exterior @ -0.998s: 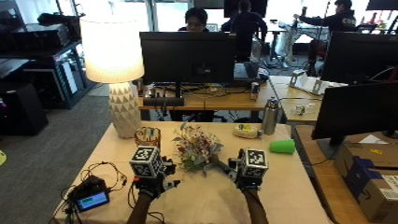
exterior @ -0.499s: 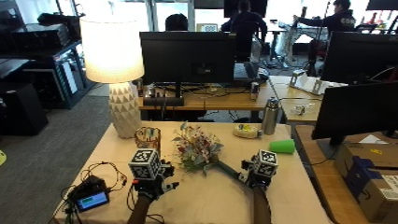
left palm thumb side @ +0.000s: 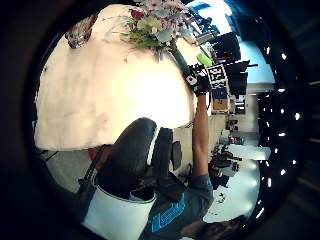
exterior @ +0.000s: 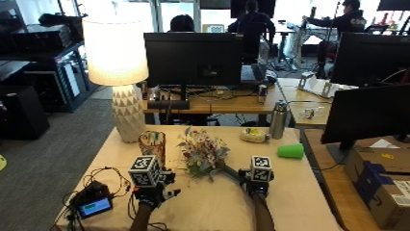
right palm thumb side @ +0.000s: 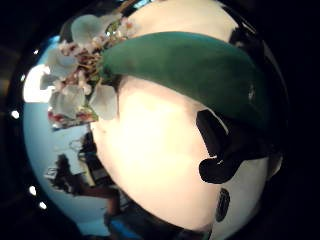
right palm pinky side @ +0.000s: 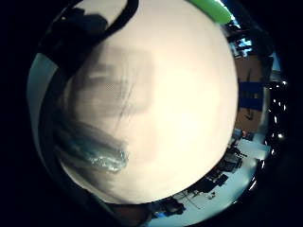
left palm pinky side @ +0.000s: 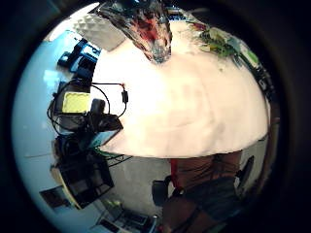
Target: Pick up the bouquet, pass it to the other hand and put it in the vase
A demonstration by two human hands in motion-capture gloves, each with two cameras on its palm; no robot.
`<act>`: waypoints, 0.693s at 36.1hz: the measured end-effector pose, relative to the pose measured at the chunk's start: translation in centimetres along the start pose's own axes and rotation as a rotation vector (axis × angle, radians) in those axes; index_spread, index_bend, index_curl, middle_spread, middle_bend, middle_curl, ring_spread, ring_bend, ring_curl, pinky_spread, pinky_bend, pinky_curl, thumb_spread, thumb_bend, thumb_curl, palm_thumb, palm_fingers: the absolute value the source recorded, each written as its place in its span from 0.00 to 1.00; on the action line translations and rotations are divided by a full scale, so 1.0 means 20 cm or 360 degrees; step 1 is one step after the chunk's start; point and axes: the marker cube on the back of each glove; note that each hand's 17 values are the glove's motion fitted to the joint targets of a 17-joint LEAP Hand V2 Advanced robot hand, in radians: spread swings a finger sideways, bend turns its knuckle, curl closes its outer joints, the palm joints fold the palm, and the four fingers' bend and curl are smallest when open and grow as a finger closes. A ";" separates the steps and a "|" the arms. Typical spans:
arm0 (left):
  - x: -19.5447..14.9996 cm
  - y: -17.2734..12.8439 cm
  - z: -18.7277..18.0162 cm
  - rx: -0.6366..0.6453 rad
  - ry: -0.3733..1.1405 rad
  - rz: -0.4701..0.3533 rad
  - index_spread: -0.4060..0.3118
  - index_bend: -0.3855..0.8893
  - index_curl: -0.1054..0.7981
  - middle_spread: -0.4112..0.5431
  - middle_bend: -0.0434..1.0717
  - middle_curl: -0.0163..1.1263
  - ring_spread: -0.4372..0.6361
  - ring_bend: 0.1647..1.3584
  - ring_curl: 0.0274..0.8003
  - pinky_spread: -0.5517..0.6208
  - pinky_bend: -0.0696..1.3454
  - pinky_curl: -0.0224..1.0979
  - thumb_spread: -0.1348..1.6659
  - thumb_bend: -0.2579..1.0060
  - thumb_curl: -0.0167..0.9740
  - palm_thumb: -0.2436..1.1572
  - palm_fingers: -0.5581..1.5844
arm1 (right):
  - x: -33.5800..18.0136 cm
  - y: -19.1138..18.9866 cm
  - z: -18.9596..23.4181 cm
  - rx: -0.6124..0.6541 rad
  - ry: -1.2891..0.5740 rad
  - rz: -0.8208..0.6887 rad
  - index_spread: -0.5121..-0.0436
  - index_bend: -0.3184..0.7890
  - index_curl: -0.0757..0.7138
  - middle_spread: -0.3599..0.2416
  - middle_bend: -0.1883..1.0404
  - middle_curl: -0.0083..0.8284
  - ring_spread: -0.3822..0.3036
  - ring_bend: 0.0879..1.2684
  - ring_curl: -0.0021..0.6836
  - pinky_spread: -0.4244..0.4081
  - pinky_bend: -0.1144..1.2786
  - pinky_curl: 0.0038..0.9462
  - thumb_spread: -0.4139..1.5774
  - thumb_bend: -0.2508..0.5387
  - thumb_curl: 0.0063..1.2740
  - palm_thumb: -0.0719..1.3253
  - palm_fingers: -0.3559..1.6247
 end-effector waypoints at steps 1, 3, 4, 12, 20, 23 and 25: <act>0.00 0.00 0.00 -0.0001 -0.0001 -0.0003 0.40 0.42 0.44 0.49 0.20 0.30 0.70 0.35 0.32 0.89 0.23 0.31 0.63 0.18 0.31 0.27 0.34 | 0.01 -0.04 0.02 0.0034 0.0054 0.0016 0.34 0.68 0.45 0.53 0.36 0.41 0.68 0.16 0.34 0.86 0.37 0.30 0.77 0.41 0.24 0.47 0.37; 0.00 0.01 -0.01 -0.0001 -0.0005 -0.0011 0.40 0.42 0.44 0.49 0.20 0.30 0.70 0.35 0.32 0.89 0.23 0.31 0.63 0.18 0.31 0.27 0.34 | 0.00 -0.06 0.02 0.0086 0.0143 0.0013 0.35 0.69 0.48 0.50 0.35 0.41 0.63 0.16 0.35 0.85 0.35 0.30 0.77 0.41 0.24 0.49 0.39; -0.01 0.02 -0.01 0.0002 -0.0006 -0.0015 0.40 0.41 0.44 0.49 0.21 0.30 0.70 0.36 0.32 0.89 0.23 0.31 0.63 0.18 0.31 0.27 0.34 | -0.01 -0.06 0.01 0.0117 0.0180 0.0002 0.37 0.71 0.49 0.48 0.35 0.41 0.60 0.17 0.35 0.84 0.36 0.30 0.77 0.42 0.24 0.51 0.45; -0.04 0.01 -0.04 0.0032 0.0023 -0.0044 0.40 0.42 0.44 0.49 0.20 0.30 0.70 0.36 0.32 0.89 0.23 0.31 0.63 0.18 0.31 0.27 0.34 | -0.06 -0.09 -0.06 0.0390 0.0230 -0.0046 0.48 0.42 0.47 0.36 0.48 0.51 0.37 0.49 0.54 0.46 0.49 0.37 0.78 0.48 0.28 0.62 0.87; -0.05 -0.03 -0.07 0.0113 0.0055 -0.0018 0.40 0.42 0.44 0.50 0.21 0.30 0.70 0.36 0.32 0.89 0.24 0.32 0.63 0.18 0.31 0.27 0.33 | -0.06 -0.05 -0.12 0.0515 0.0032 -0.0033 0.51 0.41 0.48 0.31 0.63 0.62 0.30 0.70 0.74 0.28 0.60 0.47 0.71 0.42 0.34 0.67 0.89; -0.03 -0.04 -0.11 0.0183 0.0104 0.0013 0.40 0.42 0.44 0.50 0.21 0.30 0.70 0.36 0.32 0.89 0.24 0.32 0.63 0.18 0.31 0.27 0.33 | -0.07 0.01 -0.20 0.0562 -0.0089 -0.0012 0.52 0.42 0.49 0.30 0.66 0.65 0.30 0.72 0.77 0.25 0.62 0.49 0.69 0.40 0.35 0.68 0.88; 0.01 -0.04 -0.16 0.0249 0.0174 0.0046 0.40 0.42 0.44 0.50 0.21 0.30 0.70 0.36 0.32 0.89 0.24 0.32 0.63 0.18 0.31 0.27 0.33 | -0.10 0.04 -0.26 0.0614 -0.0218 -0.0017 0.53 0.43 0.50 0.29 0.68 0.66 0.29 0.74 0.79 0.23 0.64 0.50 0.68 0.38 0.36 0.68 0.87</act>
